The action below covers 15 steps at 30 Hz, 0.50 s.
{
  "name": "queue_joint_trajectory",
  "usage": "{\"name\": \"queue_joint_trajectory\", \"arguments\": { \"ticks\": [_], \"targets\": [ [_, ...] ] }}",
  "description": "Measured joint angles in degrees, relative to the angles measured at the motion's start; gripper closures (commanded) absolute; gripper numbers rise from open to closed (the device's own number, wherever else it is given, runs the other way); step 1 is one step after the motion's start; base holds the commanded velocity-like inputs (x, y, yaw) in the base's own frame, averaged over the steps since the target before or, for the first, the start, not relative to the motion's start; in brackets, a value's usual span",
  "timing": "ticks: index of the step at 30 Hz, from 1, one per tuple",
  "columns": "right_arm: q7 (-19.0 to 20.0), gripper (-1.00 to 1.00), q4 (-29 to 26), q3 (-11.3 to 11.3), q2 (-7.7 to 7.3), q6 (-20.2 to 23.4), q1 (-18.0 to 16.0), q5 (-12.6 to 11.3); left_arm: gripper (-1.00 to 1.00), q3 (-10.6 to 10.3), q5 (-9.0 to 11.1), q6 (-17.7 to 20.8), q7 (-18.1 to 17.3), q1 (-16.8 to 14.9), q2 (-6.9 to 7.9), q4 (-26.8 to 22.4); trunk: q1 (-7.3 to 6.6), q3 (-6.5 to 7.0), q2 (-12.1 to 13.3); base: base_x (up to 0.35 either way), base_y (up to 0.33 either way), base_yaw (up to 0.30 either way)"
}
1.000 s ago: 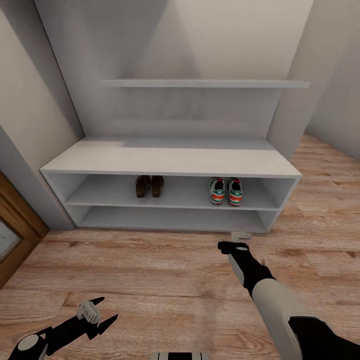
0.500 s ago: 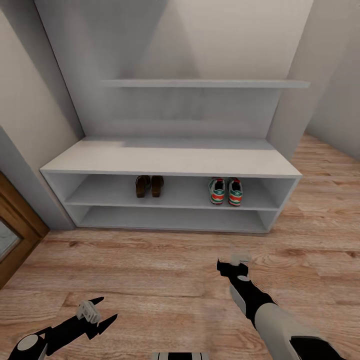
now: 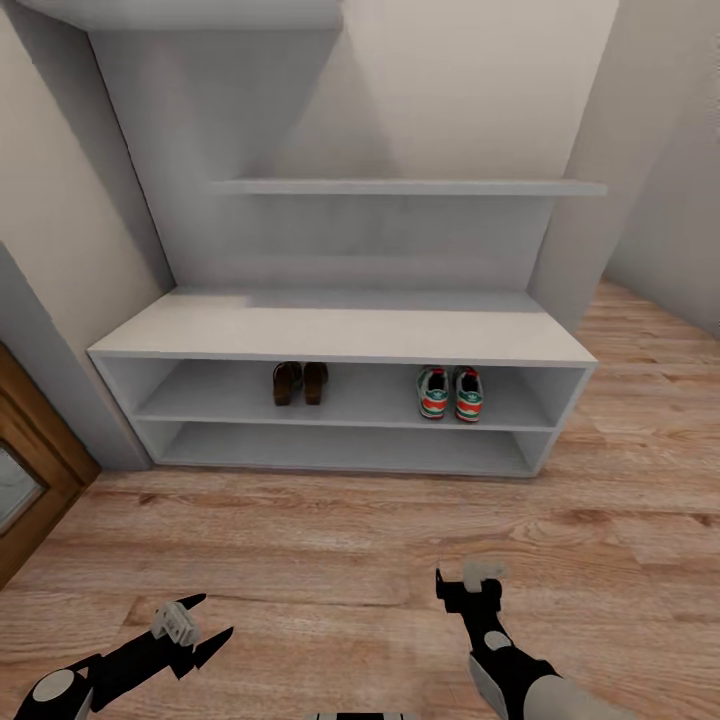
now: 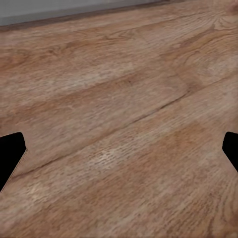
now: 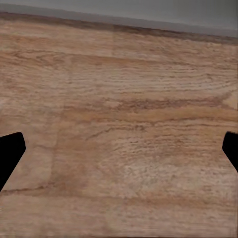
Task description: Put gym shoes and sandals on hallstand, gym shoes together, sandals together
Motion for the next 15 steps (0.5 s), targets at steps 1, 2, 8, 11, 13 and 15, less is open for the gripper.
{"name": "queue_joint_trajectory", "arguments": {
  "ticks": [1,2,8,11,13,15],
  "targets": [
    [0.0,-1.0,0.1,0.0,0.0,-0.6,0.4,0.5,-1.0,0.0,0.0,0.0,0.0,0.0,0.01,0.0,-0.03,0.22,0.0,0.0,0.0,0.0],
    [0.0,-1.0,0.2,0.0,0.02,-1.6,1.3,1.2,-1.0,0.0,0.0,0.0,0.1,0.0,0.05,0.1,-0.05,0.44,0.0,0.0,0.0,0.0],
    [5.8,-1.0,0.5,0.0,0.0,-5.9,6.7,2.6,-1.0,1.0,0.1,0.0,4.2,0.2,0.31,0.6,-0.21,1.77,0.1,0.0,0.0,0.0],
    [6.6,-1.0,0.5,-0.1,-0.25,-6.5,7.6,2.7,-1.0,1.1,0.2,0.0,6.0,0.6,0.37,0.6,-0.28,2.44,0.1,0.0,0.0,0.0],
    [6.9,-1.0,0.6,-0.1,-0.63,-6.6,8.0,2.7,-1.0,1.2,0.2,0.1,6.9,0.8,0.42,0.6,-0.33,2.88,0.2,0.0,0.0,0.0],
    [7.0,-1.0,0.8,-0.1,-1.26,-6.8,8.4,2.7,-1.0,1.4,0.3,0.2,7.8,0.9,0.5,0.6,-0.76,3.25,0.9,0.0,0.0,0.0]
  ]
}}
